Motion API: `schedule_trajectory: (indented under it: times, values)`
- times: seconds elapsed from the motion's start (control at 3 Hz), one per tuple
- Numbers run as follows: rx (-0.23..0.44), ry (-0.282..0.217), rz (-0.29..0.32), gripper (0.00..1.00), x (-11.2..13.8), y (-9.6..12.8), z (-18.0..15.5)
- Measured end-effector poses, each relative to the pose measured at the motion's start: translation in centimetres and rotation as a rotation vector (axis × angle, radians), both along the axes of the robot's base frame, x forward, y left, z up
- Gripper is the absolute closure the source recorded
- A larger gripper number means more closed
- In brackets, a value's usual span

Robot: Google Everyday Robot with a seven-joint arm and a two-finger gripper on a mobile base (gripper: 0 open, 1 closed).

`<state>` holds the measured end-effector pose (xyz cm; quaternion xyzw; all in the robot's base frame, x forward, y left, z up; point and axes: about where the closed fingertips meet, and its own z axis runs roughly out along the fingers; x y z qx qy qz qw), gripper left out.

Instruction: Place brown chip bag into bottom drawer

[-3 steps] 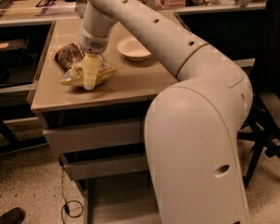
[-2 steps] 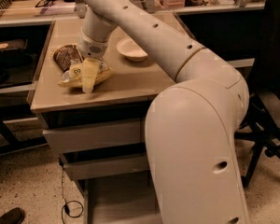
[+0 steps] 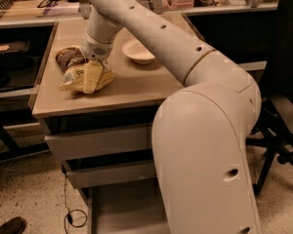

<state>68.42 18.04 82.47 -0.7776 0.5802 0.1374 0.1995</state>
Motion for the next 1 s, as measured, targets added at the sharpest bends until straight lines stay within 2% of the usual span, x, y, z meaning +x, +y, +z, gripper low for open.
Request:
schedule_trajectory:
  times: [0.67,1.0]
  values:
    - [0.0,0.0,0.0,0.89,0.0,0.0,-0.01]
    - [0.0,0.0,0.0,1.0,0.0,0.01,-0.01]
